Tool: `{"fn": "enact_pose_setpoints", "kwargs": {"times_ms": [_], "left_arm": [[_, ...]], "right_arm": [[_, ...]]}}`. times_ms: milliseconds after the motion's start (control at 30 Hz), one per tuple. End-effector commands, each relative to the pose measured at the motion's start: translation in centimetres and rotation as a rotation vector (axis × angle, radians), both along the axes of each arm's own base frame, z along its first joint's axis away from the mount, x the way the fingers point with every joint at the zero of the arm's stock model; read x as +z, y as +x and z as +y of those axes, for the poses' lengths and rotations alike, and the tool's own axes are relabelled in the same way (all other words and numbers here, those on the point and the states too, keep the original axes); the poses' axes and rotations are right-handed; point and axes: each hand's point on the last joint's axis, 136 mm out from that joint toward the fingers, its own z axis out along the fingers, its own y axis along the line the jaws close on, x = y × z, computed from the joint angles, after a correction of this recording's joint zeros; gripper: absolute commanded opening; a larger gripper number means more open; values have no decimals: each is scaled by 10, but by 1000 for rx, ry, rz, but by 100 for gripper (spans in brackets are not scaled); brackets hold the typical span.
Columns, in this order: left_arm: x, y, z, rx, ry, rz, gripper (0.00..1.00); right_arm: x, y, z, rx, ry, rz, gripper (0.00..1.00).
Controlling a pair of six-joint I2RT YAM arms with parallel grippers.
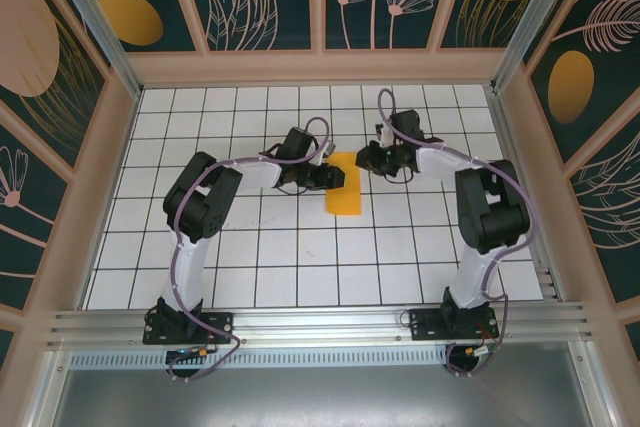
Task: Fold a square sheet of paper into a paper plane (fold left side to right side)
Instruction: Hold the square sheet of paper at the center of the table, then first fold the square sheet of paper in half at the center of the table.
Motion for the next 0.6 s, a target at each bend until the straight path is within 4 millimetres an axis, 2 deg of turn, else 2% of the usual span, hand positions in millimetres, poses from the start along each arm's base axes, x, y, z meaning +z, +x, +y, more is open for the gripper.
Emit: {"fn": "enact_pose_setpoints", "kwargs": {"times_ms": [0, 100, 267, 567], "left_arm": [[-36, -18, 18, 25, 104, 78, 41], [-35, -18, 17, 24, 101, 76, 41], [-33, -19, 17, 18, 98, 72, 41], [-15, -26, 16, -24, 68, 23, 41]], "right_arm": [[-6, 25, 16, 2, 40, 5, 21], [-19, 34, 26, 15, 30, 26, 21], [-40, 30, 39, 51, 21, 67, 21], [-85, 16, 19, 7, -118, 160, 21]]}}
